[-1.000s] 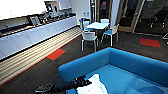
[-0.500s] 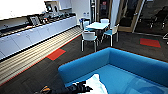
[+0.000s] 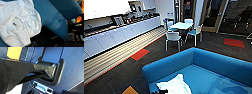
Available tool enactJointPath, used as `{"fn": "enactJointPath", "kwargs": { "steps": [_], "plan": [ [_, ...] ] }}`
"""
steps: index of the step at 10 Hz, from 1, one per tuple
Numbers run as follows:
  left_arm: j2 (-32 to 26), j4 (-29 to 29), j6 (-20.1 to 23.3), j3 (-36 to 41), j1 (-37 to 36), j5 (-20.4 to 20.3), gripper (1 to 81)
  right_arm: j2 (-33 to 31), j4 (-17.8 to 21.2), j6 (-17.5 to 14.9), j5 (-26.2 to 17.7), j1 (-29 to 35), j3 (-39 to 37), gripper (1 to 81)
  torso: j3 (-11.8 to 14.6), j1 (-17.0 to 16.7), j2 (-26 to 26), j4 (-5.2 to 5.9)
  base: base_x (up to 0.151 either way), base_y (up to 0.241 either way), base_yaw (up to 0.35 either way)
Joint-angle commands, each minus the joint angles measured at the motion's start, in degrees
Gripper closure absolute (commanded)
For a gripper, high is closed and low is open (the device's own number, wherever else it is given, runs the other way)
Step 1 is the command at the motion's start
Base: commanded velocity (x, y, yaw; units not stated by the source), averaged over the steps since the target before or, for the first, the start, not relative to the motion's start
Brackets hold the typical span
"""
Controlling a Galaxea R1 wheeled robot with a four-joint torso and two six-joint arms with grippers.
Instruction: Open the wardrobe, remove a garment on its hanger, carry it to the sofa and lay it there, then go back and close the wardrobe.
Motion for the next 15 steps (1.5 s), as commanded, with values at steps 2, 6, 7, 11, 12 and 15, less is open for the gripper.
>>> {"fn": "enactJointPath", "kwargs": {
  "steps": [2,6,7,11,12,15],
  "plan": [
    [-16.0,6.1,4.3,11.5,10.4,0.5,1.0,0.5,-0.4,0.3,-2.9,0.5,0.5,1.0,0.0,0.0,0.0,-4.75,0.000,0.000,0.000],
    [-15.9,7.8,6.0,7.0,22.7,0.3,1.0,0.5,-0.4,0.3,-2.8,0.5,0.0,1.0,0.0,0.0,0.0,-9.58,0.000,0.000,0.000],
    [-15.4,8.8,6.0,5.4,25.1,-1.1,1.0,0.5,-0.5,0.3,-2.8,0.5,-0.1,1.0,0.0,-0.1,0.0,-10.83,0.000,0.000,0.000],
    [-10.9,10.1,6.5,-1.6,32.4,-6.2,1.0,0.6,-0.4,0.3,-2.9,0.5,-0.9,1.0,0.0,-0.1,0.0,-12.68,0.000,0.000,0.000],
    [-9.1,10.1,6.5,-3.7,33.5,-6.2,1.0,1.0,-0.4,0.3,-2.9,0.5,-0.9,1.0,0.0,-0.1,0.0,-12.96,0.000,0.000,0.000],
    [-3.9,10.1,6.8,-9.8,35.9,-5.5,1.0,2.2,-0.4,0.3,-2.9,0.6,-3.0,1.0,2.5,-0.1,-0.1,-12.96,0.000,0.000,0.000]
  ]
}}
